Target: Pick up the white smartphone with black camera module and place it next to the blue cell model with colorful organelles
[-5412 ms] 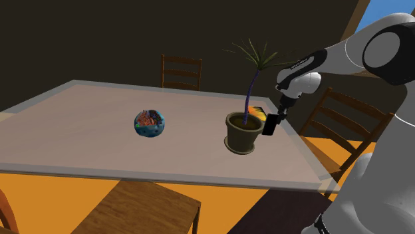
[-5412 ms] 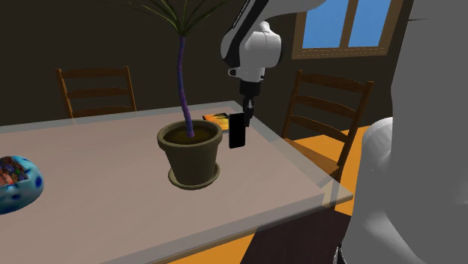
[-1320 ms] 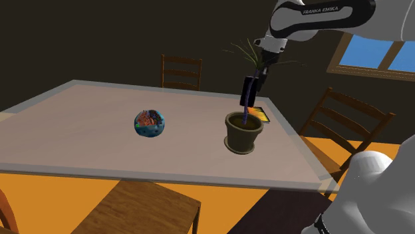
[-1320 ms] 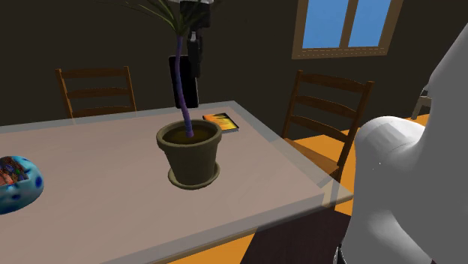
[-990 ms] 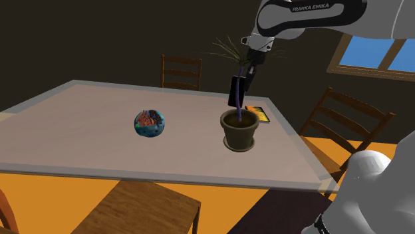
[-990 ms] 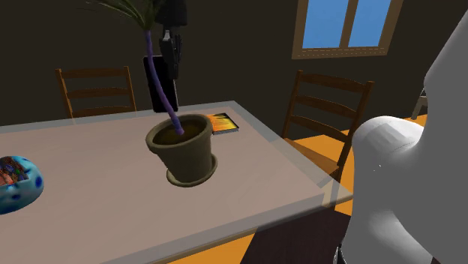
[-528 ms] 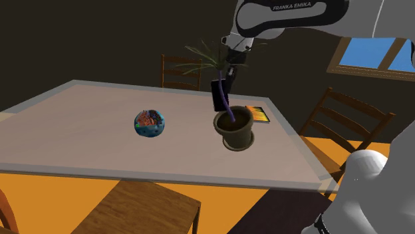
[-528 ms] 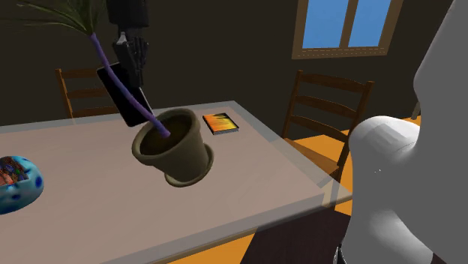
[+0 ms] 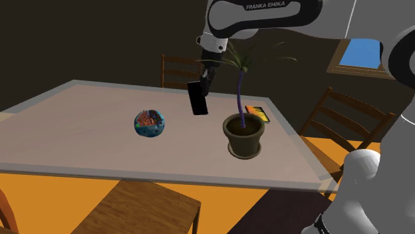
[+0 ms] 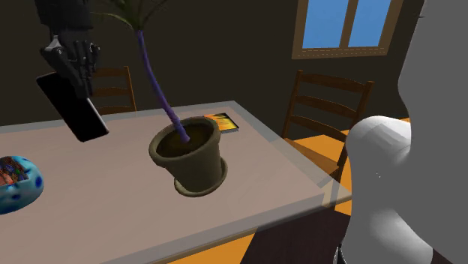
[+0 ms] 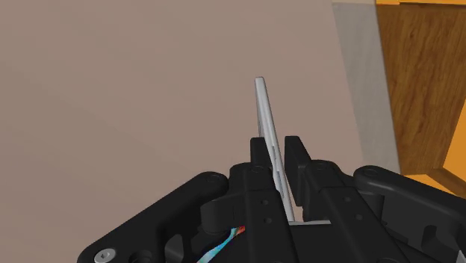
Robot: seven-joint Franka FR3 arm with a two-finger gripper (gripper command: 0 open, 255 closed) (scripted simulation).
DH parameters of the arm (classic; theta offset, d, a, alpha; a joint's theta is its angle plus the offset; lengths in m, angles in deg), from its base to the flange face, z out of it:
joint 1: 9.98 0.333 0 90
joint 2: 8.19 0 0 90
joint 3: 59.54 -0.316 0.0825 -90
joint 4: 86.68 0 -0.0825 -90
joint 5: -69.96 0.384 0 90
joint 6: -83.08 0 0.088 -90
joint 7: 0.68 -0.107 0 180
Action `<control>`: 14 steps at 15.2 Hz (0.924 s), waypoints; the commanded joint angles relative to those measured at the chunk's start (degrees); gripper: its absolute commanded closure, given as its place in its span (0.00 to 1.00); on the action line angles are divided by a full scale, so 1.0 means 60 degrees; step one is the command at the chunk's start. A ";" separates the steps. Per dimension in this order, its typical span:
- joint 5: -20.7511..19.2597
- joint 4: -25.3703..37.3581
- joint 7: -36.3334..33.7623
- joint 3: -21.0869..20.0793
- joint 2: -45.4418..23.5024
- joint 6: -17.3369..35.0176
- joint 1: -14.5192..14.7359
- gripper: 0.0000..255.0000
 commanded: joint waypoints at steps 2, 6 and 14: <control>0.0179 0.0794 -0.0468 -0.0232 -0.0700 -0.0111 0.0235 1.00; 0.0392 0.2063 -0.1018 -0.0491 -0.1714 -0.0380 0.0493 1.00; 0.0814 0.5937 -0.2071 -0.0926 -0.4422 -0.1551 0.0804 1.00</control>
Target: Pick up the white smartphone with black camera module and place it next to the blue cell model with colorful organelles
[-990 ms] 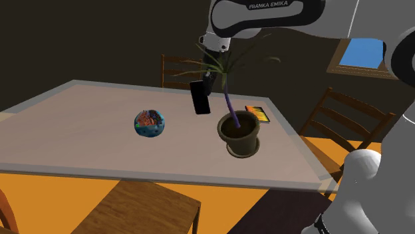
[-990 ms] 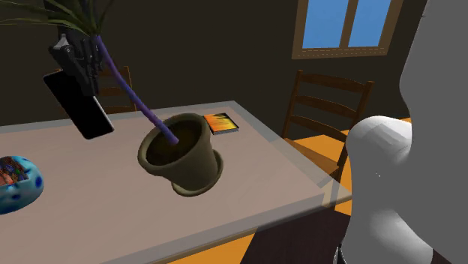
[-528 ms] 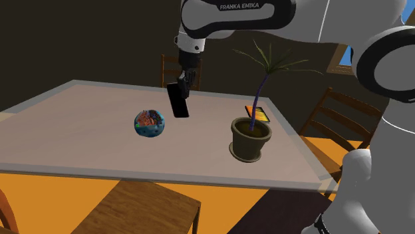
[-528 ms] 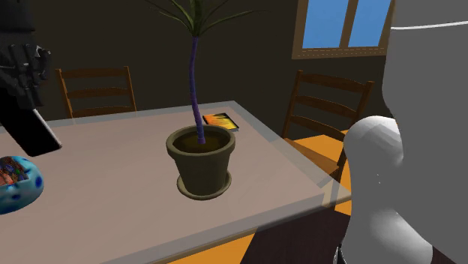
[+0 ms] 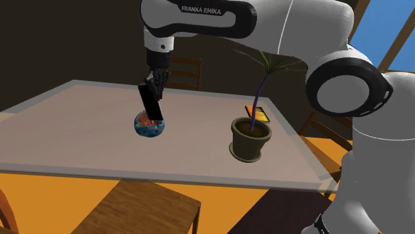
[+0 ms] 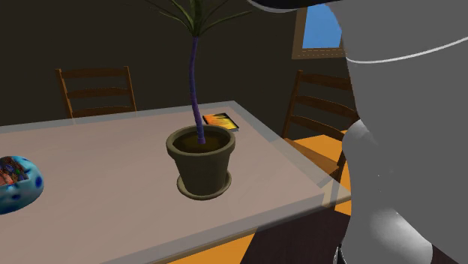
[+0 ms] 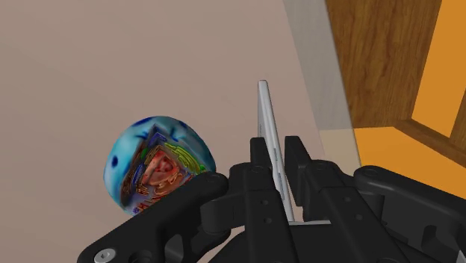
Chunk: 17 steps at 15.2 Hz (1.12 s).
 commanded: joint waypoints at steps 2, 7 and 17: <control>0.0165 0.2141 -0.0432 -0.0161 -0.1359 -0.0769 0.0025 1.00; 0.0243 0.3148 -0.0670 -0.0253 -0.2207 -0.0918 0.0051 1.00; 0.0163 0.0704 -0.0567 -0.0209 -0.1539 0.0841 0.0328 1.00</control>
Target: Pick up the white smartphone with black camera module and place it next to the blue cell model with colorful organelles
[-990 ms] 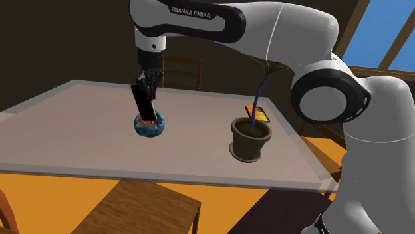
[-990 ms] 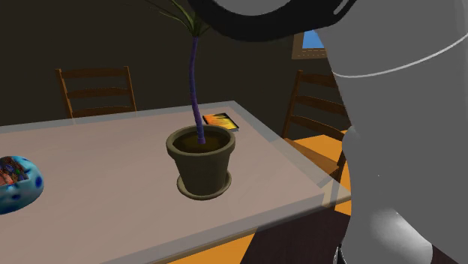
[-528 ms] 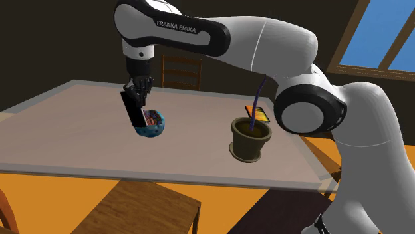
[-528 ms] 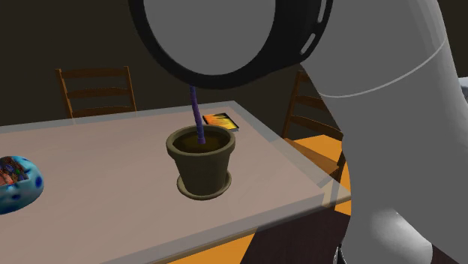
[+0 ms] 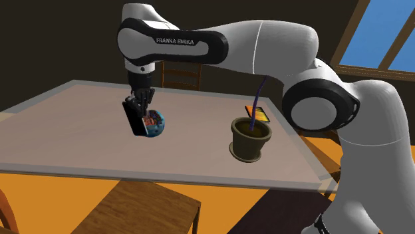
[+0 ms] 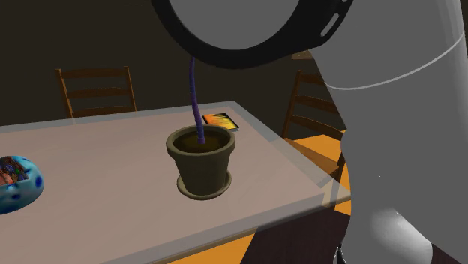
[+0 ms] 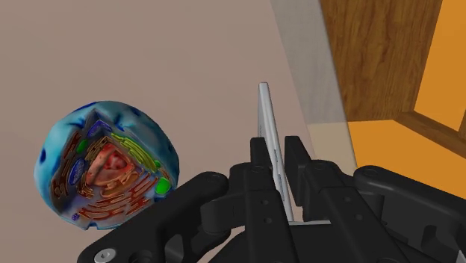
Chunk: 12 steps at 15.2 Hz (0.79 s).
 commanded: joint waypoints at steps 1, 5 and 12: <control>-0.0002 -0.0332 0.0008 -0.0001 0.0035 0.0301 0.0037 1.00; -0.0002 -0.0955 0.0039 -0.0004 0.0099 0.0856 0.0091 1.00; 0.0025 -0.1827 0.0093 -0.0020 0.0080 0.1741 0.0152 1.00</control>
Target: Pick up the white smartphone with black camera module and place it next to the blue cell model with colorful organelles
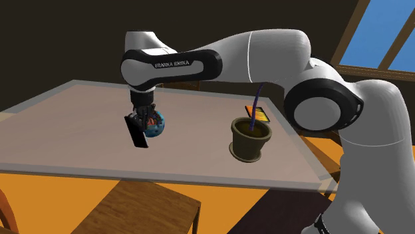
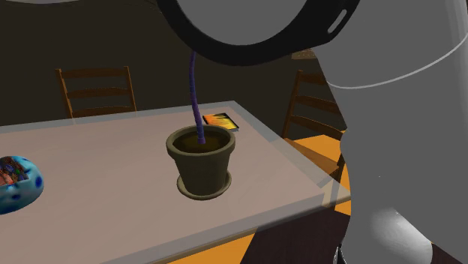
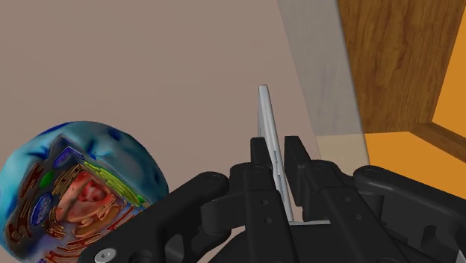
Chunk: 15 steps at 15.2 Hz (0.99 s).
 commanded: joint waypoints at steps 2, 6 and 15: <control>0.0021 -0.0339 0.0038 -0.0009 -0.0038 0.0379 0.0009 1.00; 0.0051 -0.0709 0.0071 -0.0027 -0.0129 0.0836 0.0025 1.00; 0.0091 -0.1040 0.0107 -0.0051 -0.0263 0.1298 0.0034 1.00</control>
